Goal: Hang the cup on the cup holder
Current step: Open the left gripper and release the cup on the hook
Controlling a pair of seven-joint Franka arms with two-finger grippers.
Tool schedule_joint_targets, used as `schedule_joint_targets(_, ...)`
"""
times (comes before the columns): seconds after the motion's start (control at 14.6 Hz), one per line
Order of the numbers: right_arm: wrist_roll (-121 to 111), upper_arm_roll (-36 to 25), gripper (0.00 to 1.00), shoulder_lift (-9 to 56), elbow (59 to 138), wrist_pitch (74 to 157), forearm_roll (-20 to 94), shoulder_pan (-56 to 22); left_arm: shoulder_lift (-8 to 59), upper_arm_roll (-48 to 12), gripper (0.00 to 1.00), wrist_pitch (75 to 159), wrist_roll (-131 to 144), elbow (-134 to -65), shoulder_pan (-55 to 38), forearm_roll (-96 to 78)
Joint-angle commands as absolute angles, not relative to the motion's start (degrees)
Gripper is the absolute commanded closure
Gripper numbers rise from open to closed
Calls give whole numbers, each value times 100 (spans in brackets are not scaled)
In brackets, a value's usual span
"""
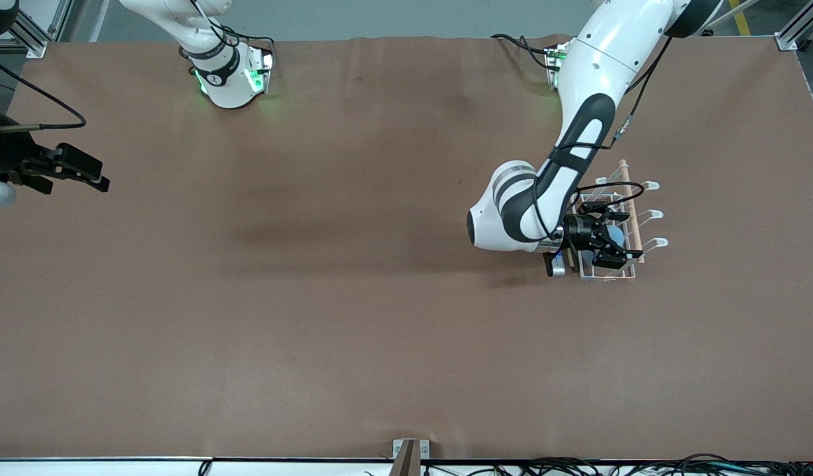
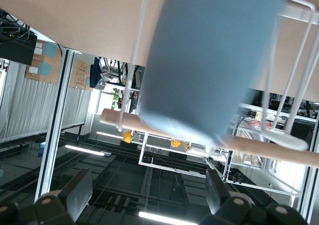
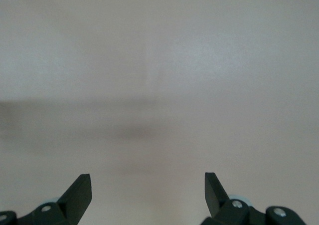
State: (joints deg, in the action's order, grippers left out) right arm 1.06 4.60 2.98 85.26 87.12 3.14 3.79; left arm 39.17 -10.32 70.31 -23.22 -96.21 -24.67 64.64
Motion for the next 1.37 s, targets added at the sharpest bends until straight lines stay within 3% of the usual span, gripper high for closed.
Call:
schedule_joint_targets(0.0,158,501,0,246,8508,8648,229,404,3832,-1072,0,7075,-2224,-9633,-2435,6469)
schedule_joint_targets(0.82,158,492,0,255,8517,8648,237,404,3656,-1081,0,7329,1079,-7297,-2443,3104)
schedule_joint_targets(1.31,158,492,0,255,8517,8640,229,413,2875,-1090,0,8797,1688,-7172,-1540,1505)
